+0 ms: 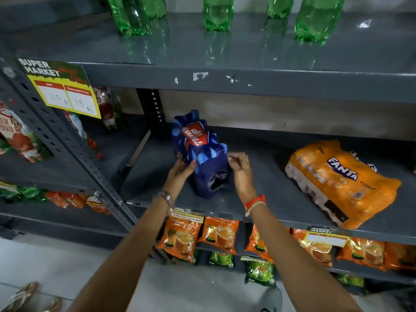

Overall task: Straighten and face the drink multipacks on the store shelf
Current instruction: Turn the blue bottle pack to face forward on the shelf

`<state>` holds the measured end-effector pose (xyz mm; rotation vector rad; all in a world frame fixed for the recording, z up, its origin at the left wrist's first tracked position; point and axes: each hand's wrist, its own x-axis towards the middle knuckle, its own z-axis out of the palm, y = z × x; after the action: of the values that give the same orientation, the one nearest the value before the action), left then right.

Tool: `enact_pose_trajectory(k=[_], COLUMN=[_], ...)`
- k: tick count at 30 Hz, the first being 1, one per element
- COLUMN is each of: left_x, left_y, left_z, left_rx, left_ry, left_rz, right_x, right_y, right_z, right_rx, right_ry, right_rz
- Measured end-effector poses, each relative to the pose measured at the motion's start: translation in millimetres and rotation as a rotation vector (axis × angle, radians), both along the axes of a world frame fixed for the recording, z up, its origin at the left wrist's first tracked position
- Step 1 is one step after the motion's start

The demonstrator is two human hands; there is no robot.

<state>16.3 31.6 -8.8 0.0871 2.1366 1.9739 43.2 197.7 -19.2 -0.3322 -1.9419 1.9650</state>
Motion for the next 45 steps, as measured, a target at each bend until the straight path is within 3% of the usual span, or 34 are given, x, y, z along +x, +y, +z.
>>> enact_pose_trajectory(k=[3, 7, 11, 13, 15, 17, 19, 23, 29, 36, 45], left_x=[-31, -52, -64, -56, -42, -23, -7, 14, -4, -23, -8], left_y=[-15, -34, -52, -61, -68, -67, -55, -32, -38, -51, -57], left_z=[17, 35, 33, 19, 0, -12, -21, -30, -27, -26, -34], left_rx=[-0.102, -0.179, -0.146, -0.286, -0.370, -0.224, -0.005, 0.123, 0.127, -0.048, 0.011], left_ry=[-0.081, -0.022, -0.060, -0.041, 0.014, 0.048, 0.064, 0.097, 0.043, 0.097, 0.179], left_rz=[-0.006, 0.099, 0.435, 0.543, 0.664, 0.757, 0.723, 0.513, 0.415, 0.445, 0.515], right_x=[27, 49, 49, 39, 25, 4, -22, -54, -40, 0, 27], right_y=[-35, -87, -111, -96, -73, -45, -22, -2, -6, -23, -33], right_z=[-12, -11, -12, -12, -8, -1, 6, 11, -1, -21, -18], right_rx=[0.158, 0.229, 0.236, 0.296, 0.307, 0.266, 0.301, 0.115, 0.272, 0.334, 0.397], right_ry=[0.028, -0.003, 0.081, 0.082, 0.110, 0.113, 0.048, -0.156, -0.112, -0.071, -0.068], right_rz=[-0.094, -0.153, 0.195, 0.260, 0.099, -0.126, -0.212, 0.049, 0.003, -0.040, -0.071])
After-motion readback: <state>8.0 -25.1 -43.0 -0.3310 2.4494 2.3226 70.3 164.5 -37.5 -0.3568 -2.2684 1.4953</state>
